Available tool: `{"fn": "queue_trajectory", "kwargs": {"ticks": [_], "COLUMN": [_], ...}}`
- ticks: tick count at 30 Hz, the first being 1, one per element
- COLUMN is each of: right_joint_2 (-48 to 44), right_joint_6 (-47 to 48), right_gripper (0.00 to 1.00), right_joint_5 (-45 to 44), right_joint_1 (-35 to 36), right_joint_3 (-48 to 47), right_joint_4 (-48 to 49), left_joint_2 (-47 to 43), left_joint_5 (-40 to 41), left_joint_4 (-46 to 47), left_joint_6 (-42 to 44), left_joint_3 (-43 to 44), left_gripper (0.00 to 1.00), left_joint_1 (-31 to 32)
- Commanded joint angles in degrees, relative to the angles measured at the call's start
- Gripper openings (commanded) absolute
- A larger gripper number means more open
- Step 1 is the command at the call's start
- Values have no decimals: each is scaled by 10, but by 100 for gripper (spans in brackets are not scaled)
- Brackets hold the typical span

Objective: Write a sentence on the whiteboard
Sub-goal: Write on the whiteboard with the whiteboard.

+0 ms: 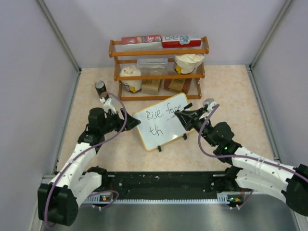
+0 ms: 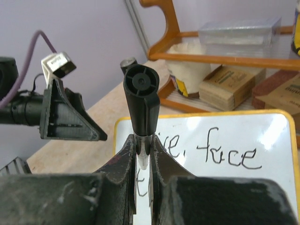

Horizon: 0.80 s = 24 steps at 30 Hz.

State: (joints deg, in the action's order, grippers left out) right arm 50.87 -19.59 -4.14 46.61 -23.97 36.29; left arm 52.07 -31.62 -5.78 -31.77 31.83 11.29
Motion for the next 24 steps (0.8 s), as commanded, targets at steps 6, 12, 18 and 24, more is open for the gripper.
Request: {"fn": "queue_trajectory", "kwargs": {"ticks": [6,12,18,24], "right_joint_2": [45,74,88,104], "right_joint_6": [27,12,-39,-55], "right_gripper": [0,0,0,0], "right_joint_5": [-17,-3,39,74], "right_joint_1": [6,6,-34,-54], "right_joint_3": [-10,-34,-37,-37], "right_joint_4": [93,70,60,57], "left_joint_2": [81,177,241,268], "left_joint_5": [-58,-160,-186,-180], "left_joint_4": [195,316,344,345], "left_joint_6": [-21,-11,4,6], "left_joint_3": [-49,-34,-13,-10], "left_gripper": [81,70,30,0], "left_joint_1": [-29,-29,-29,-36]}}
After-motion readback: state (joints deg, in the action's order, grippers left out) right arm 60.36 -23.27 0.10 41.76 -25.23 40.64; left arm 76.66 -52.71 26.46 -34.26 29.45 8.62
